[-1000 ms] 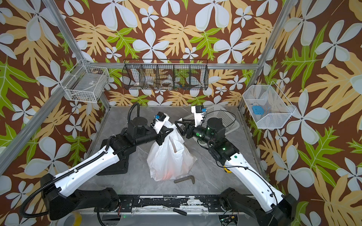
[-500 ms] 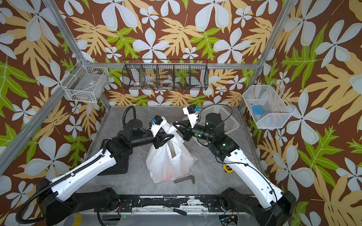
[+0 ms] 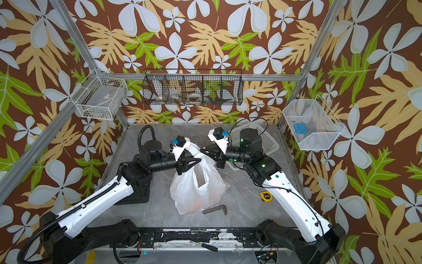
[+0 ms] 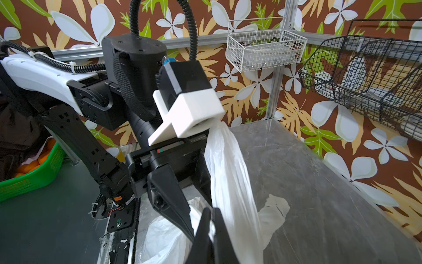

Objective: Place the oranges into plastic bags & tie knots
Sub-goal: Tie the plastic bag at the center of the board.

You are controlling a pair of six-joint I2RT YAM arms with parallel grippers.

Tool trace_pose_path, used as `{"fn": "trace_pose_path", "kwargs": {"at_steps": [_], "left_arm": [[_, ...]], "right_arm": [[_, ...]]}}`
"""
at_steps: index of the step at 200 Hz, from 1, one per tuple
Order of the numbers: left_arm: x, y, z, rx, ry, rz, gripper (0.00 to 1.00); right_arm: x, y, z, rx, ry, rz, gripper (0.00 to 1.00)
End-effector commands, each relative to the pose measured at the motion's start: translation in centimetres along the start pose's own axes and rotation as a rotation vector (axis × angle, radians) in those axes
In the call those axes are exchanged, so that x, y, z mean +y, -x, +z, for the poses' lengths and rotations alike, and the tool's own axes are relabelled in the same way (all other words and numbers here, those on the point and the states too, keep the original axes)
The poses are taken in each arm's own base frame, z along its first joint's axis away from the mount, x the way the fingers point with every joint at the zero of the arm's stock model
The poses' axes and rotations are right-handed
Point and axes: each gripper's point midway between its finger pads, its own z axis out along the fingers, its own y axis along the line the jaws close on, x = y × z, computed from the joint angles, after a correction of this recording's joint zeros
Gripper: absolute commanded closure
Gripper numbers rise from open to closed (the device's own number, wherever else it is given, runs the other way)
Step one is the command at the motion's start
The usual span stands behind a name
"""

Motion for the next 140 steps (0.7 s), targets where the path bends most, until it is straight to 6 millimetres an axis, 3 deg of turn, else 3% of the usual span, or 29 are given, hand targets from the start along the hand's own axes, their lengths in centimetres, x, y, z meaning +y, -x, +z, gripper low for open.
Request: {"fn": "trace_pose_path", "kwargs": {"at_steps": [1,48,82,140], "left_arm": [[-0.6,1.1,-0.2,-0.039,-0.028,0.034,0.67],[-0.9,1.0,-0.4,-0.034,-0.043,0.044,0.7],[-0.8,1.2,-0.7,-0.053,-0.025,0.056,0.64],[0.9,2.4,-2.3,-0.142,0.119,0.098,0.37]], "right_arm": [[0.5,0.4,-0.1,-0.007,0.032,-0.038,1.0],[0.3,1.7,-0.1,-0.031,0.029,-0.08,1.0],[0.5,2.2,-0.1,-0.042,0.038,-0.101,1.0],[0.5,1.5,0.2,-0.034,0.057,-0.09,1.0]]}}
